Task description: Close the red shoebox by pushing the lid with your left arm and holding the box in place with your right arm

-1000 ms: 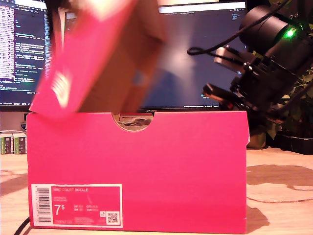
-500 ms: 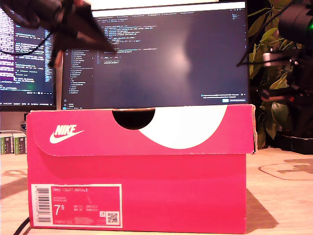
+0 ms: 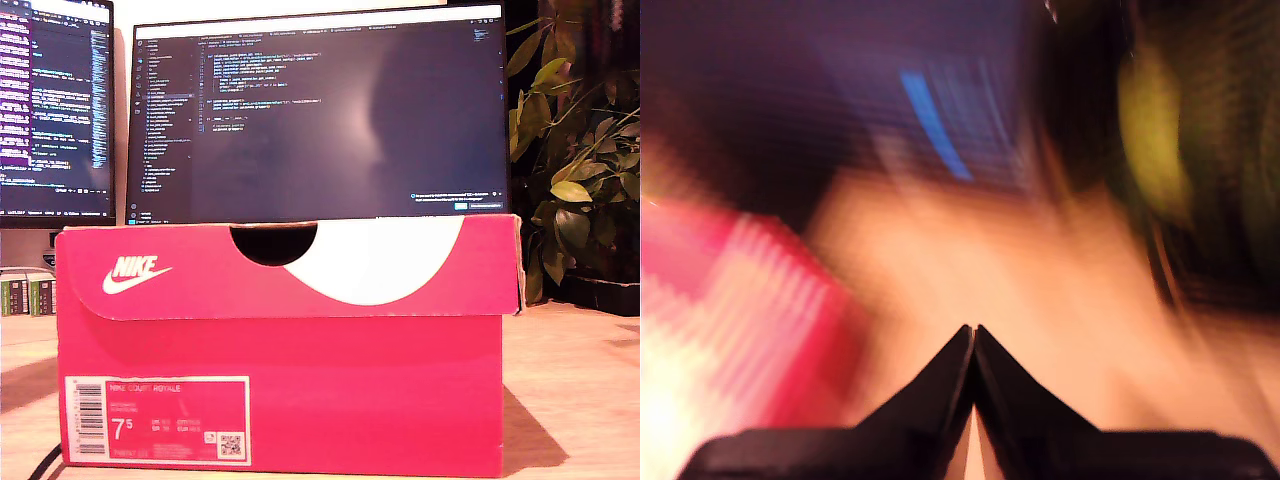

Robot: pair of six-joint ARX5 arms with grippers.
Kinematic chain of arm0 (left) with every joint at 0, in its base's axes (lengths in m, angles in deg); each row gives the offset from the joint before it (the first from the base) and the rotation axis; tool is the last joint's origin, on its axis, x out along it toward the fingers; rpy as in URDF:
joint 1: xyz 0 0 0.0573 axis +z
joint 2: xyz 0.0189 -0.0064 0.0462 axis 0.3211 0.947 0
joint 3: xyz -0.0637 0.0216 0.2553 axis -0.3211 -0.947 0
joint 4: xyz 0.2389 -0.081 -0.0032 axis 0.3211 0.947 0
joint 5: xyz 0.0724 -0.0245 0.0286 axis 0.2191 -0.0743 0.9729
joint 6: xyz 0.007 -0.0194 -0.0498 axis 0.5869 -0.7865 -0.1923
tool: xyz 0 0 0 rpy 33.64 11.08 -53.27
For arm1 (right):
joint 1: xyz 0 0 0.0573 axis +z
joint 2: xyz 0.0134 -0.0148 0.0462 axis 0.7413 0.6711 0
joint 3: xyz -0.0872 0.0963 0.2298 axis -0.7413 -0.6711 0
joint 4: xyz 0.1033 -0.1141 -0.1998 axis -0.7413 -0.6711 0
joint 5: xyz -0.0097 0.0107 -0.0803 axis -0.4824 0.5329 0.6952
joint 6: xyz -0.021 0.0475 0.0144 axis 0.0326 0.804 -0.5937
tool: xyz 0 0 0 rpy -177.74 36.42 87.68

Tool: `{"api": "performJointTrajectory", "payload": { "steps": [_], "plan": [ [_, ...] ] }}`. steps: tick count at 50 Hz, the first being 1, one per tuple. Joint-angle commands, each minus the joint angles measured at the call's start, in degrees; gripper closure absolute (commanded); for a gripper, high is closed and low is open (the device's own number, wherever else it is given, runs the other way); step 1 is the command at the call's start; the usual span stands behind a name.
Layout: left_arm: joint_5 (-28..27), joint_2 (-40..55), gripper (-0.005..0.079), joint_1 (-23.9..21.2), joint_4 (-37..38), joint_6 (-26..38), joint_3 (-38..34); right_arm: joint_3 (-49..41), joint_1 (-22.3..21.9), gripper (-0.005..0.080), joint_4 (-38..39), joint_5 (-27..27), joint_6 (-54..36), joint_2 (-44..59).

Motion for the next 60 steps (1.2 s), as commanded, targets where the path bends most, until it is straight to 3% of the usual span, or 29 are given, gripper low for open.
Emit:
{"api": "performJointTrajectory", "payload": {
  "steps": [1, 19, 47, 52, 60],
  "plan": [
    [0.09, 2.45, 0.0762, 0.11, 0.70, 0.46, -1.05, -0.74, 1.92, 0.0765, -1.51, -2.29, 1.07, 3.17],
    [-0.11, 2.45, 0.0762, 0.11, 1.22, 0.46, -1.05, -0.74, 10.69, 0.0765, -7.15, -5.55, 0.98, 15.54],
    [-0.09, 2.45, 0.0762, 0.11, 0.44, 0.46, -1.07, -0.79, 17.38, 0.0765, -10.40, -5.62, -0.33, 25.16],
    [-0.07, 2.45, 0.0762, 0.11, 0.33, 0.50, -1.07, -0.74, 17.40, 0.0765, -3.83, -5.20, -0.28, 24.63],
    [-0.07, 2.45, 0.0762, 0.11, 0.02, 0.55, -1.05, -0.72, 17.33, 0.0765, 0.55, -1.77, -0.33, 21.79]
  ]
}}
